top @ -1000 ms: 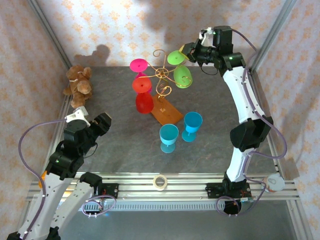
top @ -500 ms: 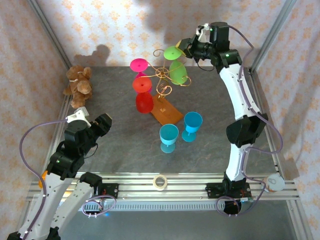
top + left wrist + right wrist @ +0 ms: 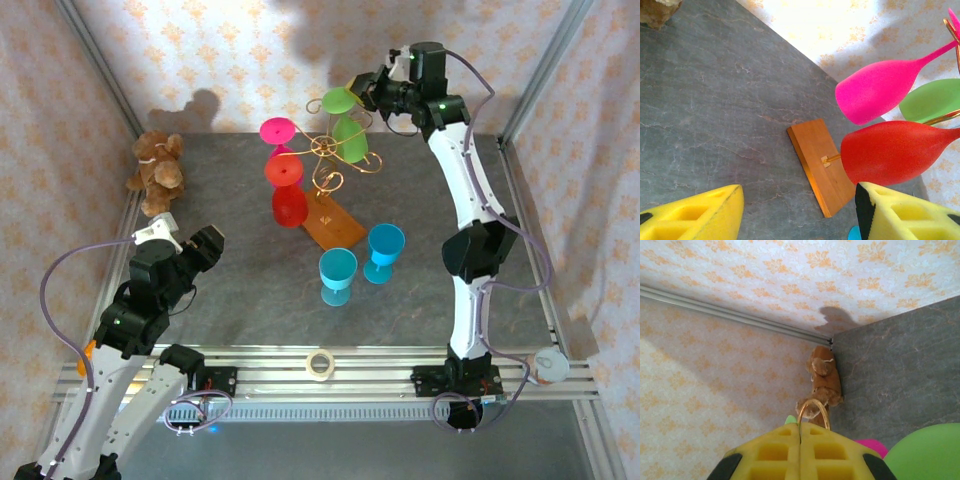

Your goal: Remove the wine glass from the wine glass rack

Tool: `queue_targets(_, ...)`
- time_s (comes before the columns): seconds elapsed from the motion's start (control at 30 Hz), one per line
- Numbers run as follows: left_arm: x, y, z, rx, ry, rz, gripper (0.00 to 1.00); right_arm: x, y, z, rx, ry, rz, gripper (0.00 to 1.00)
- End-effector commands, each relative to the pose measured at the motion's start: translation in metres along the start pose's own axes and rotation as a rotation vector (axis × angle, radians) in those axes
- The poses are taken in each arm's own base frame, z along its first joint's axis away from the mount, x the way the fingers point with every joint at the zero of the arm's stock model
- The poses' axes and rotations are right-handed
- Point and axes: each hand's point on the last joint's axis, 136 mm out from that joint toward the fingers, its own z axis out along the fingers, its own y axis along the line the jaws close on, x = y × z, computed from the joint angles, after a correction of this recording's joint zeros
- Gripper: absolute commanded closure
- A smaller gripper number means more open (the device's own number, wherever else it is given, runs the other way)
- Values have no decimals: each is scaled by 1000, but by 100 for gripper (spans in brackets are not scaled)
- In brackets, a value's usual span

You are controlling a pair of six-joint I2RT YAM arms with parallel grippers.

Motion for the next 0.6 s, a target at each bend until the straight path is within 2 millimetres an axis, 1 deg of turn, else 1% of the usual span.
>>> queue_targets(0.0,-5,2,0,-10,-23,-11,39,-17,19,-5,-29,-81,-46,100)
queue_targets(0.23,-11,0,-6,-15,-34,-3,39,-37,4,-11,48,-169,-62,100)
queue_targets(0.37,-11,1,-7,-30,-27,2,39,-56,-7,-23,57,-210,-32,100)
queue_targets(0.43,-12,-1,-8,-25,-24,5,39,-67,-12,-34,73,-238,-32,100)
queue_targets(0.57,-16,-1,-13,-41,-24,27,39,-86,-22,-67,139,-300,-54,100)
